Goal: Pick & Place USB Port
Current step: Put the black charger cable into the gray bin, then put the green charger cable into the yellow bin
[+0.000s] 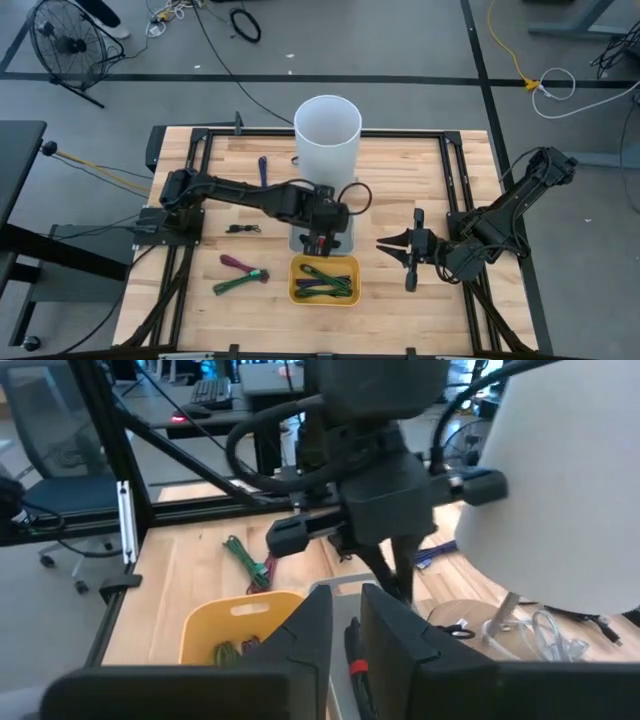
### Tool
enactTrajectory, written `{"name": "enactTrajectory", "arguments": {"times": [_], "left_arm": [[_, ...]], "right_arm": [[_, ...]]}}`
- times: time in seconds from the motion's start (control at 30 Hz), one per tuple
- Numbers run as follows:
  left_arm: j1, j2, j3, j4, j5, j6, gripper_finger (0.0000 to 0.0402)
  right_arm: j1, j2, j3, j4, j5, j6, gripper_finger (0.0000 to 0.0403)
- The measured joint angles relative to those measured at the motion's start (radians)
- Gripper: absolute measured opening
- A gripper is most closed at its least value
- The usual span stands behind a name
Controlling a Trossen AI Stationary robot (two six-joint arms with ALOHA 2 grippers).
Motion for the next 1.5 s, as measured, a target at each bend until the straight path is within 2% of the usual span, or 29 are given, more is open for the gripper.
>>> {"name": "enactTrajectory", "arguments": {"times": [0.33, 0.53, 0.77, 1.2, 1.3, 1.5], "left_arm": [[-0.016, 0.016, -0.001, 0.013, 0.118, -0.003, 0.0018], [-0.028, 0.016, -0.001, -0.028, 0.025, -0.02, 0.0026], [-0.026, 0.016, -0.001, -0.05, 0.02, -0.058, 0.0065], [-0.027, 0.016, -0.001, -0.056, -0.005, -0.095, 0.011], [-0.027, 0.016, -0.001, -0.058, 0.02, -0.116, 0.012], [-0.077, -0.013, 0.003, -0.065, 0.155, -0.168, 0.0118]], "right_arm": [[0.0, 0.0, 0.0, -0.002, -0.003, -0.001, 0.0058], [0.0, 0.0, 0.0, -0.003, -0.002, 0.004, 0.0058], [0.0, 0.0, 0.0, -0.003, -0.002, 0.006, 0.0058], [0.0, 0.0, 0.0, -0.003, -0.002, 0.006, 0.0058], [0.0, 0.0, 0.0, -0.003, -0.002, 0.006, 0.0058], [0.0, 0.0, 0.0, -0.004, -0.002, 0.003, 0.0058]]}}
